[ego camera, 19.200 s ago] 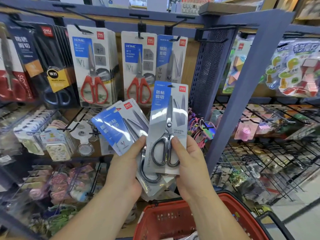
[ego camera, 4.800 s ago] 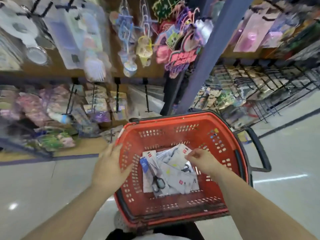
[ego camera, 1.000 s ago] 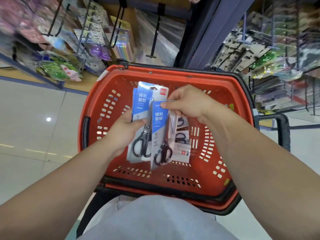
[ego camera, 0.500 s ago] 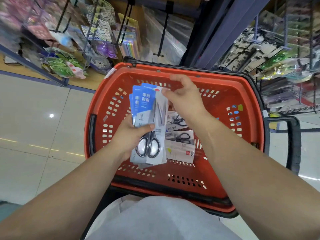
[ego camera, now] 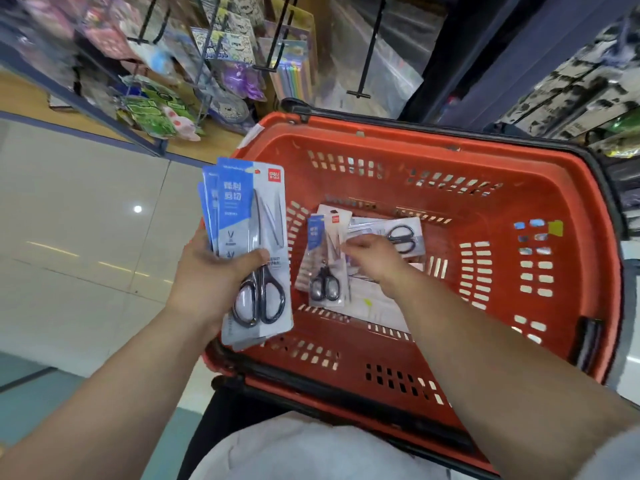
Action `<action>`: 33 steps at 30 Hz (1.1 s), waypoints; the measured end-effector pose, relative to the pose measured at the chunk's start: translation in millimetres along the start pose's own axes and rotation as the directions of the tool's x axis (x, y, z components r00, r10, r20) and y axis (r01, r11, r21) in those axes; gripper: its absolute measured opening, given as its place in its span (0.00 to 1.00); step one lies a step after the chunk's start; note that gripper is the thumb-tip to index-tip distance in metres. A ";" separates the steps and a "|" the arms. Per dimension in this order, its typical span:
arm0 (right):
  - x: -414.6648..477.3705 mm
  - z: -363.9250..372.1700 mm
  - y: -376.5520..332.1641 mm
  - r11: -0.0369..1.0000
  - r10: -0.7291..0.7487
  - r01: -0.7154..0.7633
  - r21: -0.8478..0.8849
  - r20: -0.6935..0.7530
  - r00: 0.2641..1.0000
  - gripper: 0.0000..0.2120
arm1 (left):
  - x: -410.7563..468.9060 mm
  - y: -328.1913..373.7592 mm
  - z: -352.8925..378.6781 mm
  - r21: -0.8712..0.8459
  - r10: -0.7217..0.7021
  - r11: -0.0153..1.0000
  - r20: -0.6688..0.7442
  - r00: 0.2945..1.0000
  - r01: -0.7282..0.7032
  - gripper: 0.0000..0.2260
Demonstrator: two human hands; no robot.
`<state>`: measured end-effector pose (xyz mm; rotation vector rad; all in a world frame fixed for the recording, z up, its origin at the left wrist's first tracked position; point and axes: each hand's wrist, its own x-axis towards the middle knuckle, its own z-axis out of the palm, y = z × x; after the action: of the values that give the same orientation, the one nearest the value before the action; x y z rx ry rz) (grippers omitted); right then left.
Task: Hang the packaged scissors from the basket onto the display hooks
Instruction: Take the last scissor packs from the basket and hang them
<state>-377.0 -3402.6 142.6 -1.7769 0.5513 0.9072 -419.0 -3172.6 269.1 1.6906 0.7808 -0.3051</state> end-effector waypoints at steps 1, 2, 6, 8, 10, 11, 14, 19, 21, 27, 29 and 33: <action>13.3 3.0 13.3 0.997 0.061 -0.061 -0.053 0.004 0.998 0.10 | -0.4 2.5 -3.9 -0.005 0.000 1.000 -0.025 1.000 0.000 0.18; 25.2 6.9 25.4 0.985 0.117 -0.115 -0.125 0.008 0.993 0.16 | -0.8 4.8 -7.5 -0.007 0.004 1.000 -0.043 0.999 -0.004 0.18; 54.9 32.9 52.3 0.935 0.220 -0.210 -0.287 0.002 0.976 0.17 | -1.2 11.6 -15.9 -0.021 -0.006 1.000 -0.074 0.997 0.005 0.17; 63.2 46.3 55.3 0.905 0.220 -0.217 -0.367 -0.035 0.975 0.20 | -0.4 13.1 -18.0 -0.014 -0.029 1.000 -0.067 0.997 0.028 0.17; 68.3 54.1 57.0 0.882 0.223 -0.241 -0.404 -0.091 0.971 0.26 | 0.6 12.9 -19.0 -0.003 -0.046 0.999 -0.060 0.997 0.045 0.18; 70.9 57.3 59.3 0.884 0.224 -0.250 -0.395 -0.112 0.968 0.27 | 1.0 12.9 -19.3 -0.001 -0.053 0.999 -0.056 0.997 0.053 0.18; 76.2 65.4 63.5 0.878 0.256 -0.283 -0.385 -0.123 0.959 0.24 | 1.5 11.8 -19.7 0.007 -0.068 0.998 -0.037 0.997 0.068 0.17; 73.3 73.1 66.9 0.882 0.287 -0.350 -0.315 -0.230 0.930 0.36 | 0.9 5.9 -18.7 -0.052 -0.111 0.993 -0.038 0.993 0.109 0.18; 74.2 74.9 69.4 0.915 0.299 -0.333 -0.228 -0.172 0.939 0.33 | 1.2 4.0 -18.3 -0.056 -0.117 0.992 -0.024 0.993 0.116 0.18; 71.2 64.8 65.5 0.843 0.149 -0.134 -0.521 -0.012 0.989 0.12 | 0.4 3.7 -13.0 -0.113 -0.128 0.985 0.003 0.992 0.127 0.20; 70.3 55.8 65.2 0.771 0.124 -0.107 -0.628 -0.018 0.992 0.13 | -3.1 5.3 -10.9 -0.151 -0.134 0.979 0.017 0.991 0.135 0.22; 57.3 25.0 67.9 0.762 0.088 -0.070 -0.644 -0.004 0.996 0.12 | -11.0 8.5 -8.7 -0.190 -0.130 0.973 0.011 0.991 0.130 0.23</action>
<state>-399.2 -3402.1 53.0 -2.3671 0.3063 1.2855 -423.4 -3168.8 284.4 1.4633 0.8954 -0.3095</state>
